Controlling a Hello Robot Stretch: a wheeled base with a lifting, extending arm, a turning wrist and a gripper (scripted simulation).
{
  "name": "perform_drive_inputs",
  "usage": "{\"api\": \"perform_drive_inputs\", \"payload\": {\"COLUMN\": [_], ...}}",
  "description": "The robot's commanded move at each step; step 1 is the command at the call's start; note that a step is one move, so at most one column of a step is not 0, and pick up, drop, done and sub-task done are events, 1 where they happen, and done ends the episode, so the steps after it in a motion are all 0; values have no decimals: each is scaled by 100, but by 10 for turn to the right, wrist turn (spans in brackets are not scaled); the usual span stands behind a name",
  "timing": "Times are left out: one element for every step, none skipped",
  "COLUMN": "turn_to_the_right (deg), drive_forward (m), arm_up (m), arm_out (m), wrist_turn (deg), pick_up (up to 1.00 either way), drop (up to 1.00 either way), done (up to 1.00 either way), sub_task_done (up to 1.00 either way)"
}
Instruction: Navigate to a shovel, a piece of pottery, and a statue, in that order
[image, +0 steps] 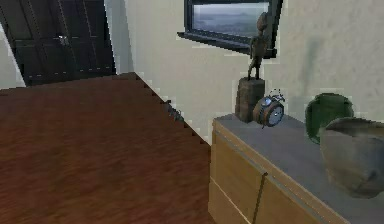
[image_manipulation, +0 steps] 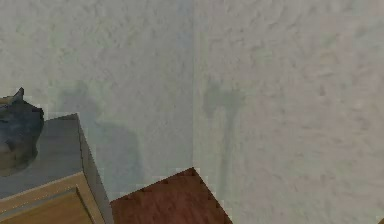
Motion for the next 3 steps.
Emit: {"api": "perform_drive_inputs", "payload": {"turn_to_the_right": [-120, 0, 300], "drive_forward": [0, 15, 0], "arm_up": [0, 0, 0], "arm_out": [0, 0, 0], "wrist_turn": [0, 0, 0], "pick_up": [0, 0, 0], "drop": [0, 0, 0], "done": [0, 0, 0], "sub_task_done": [0, 0, 0]}}
